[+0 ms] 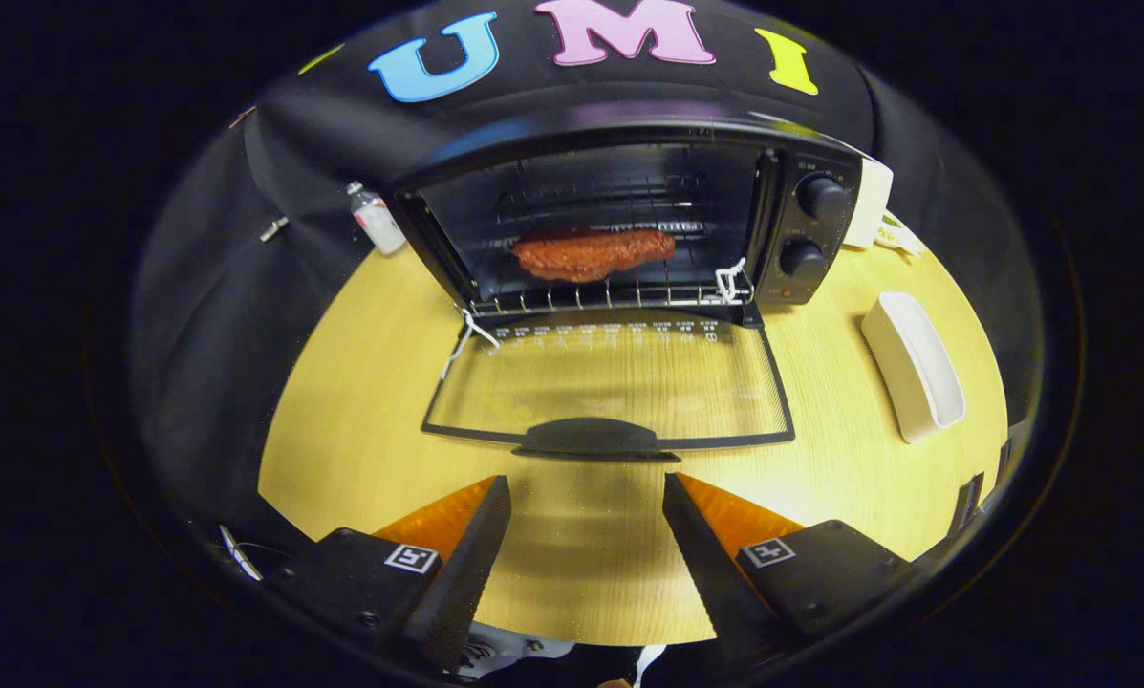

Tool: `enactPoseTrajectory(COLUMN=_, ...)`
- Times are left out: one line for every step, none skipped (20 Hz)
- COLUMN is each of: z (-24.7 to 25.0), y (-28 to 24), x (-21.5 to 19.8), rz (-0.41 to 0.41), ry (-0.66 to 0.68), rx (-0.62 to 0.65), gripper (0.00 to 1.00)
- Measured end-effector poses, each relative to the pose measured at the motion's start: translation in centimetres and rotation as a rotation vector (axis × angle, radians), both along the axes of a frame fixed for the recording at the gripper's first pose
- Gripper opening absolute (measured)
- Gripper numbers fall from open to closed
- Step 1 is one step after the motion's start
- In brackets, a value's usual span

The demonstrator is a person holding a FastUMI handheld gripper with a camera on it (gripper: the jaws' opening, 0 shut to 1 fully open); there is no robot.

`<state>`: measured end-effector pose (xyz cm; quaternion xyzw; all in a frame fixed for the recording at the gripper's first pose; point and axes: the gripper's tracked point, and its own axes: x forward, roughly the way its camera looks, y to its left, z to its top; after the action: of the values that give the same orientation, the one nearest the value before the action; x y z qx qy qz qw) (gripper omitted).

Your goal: Open the toaster oven, put the food inside, and close the toaster oven door.

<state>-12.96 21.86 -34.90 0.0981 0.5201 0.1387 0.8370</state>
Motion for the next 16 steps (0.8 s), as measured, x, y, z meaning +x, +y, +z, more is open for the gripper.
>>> enactPoseTrajectory(z=-0.7, y=0.1, x=0.0, rz=-0.002, ry=0.013, rx=-0.015, gripper=0.99)
enactPoseTrajectory(z=-1.5, y=0.2, x=-0.2, rz=-0.002, ry=0.022, rx=-0.029, gripper=0.99)
enactPoseTrajectory(z=-2.1, y=0.3, x=-0.2, rz=0.001, ry=0.030, rx=-0.045, gripper=0.99)
enactPoseTrajectory(z=-2.6, y=0.4, x=-0.1, rz=0.002, ry=0.030, rx=-0.063, gripper=0.99)
enactPoseTrajectory(z=-3.0, y=0.4, x=0.1, rz=0.002, ry=0.031, rx=-0.083, gripper=0.99)
enactPoseTrajectory(z=-3.4, y=0.3, x=0.1, rz=0.002, ry=0.037, rx=-0.102, gripper=0.99)
enactPoseTrajectory(z=-3.8, y=0.5, x=0.1, rz=-0.002, ry=0.044, rx=-0.110, gripper=0.99)
enactPoseTrajectory(z=-4.2, y=0.8, x=0.1, rz=-0.012, ry=0.052, rx=-0.114, gripper=0.99)
enactPoseTrajectory(z=-4.5, y=0.8, x=0.1, rz=-0.020, ry=0.055, rx=-0.127, gripper=0.99)
enactPoseTrajectory(z=-4.4, y=0.8, x=1.0, rz=-0.026, ry=0.027, rx=-0.141, gripper=0.99)
enactPoseTrajectory(z=-4.8, y=0.8, x=1.3, rz=-0.024, ry=0.022, rx=-0.154, gripper=0.99)
enactPoseTrajectory(z=-4.7, y=0.5, x=1.7, rz=-0.033, ry=0.011, rx=-0.170, gripper=0.99)
enactPoseTrajectory(z=-4.8, y=0.7, x=1.7, rz=-0.052, ry=0.017, rx=-0.164, gripper=0.99)
enactPoseTrajectory(z=-4.4, y=0.7, x=1.8, rz=-0.065, ry=0.006, rx=-0.154, gripper=0.98)
enactPoseTrajectory(z=-4.3, y=0.5, x=1.8, rz=-0.076, ry=-0.002, rx=-0.145, gripper=0.98)
enactPoseTrajectory(z=-3.9, y=0.5, x=1.9, rz=-0.079, ry=-0.011, rx=-0.140, gripper=0.98)
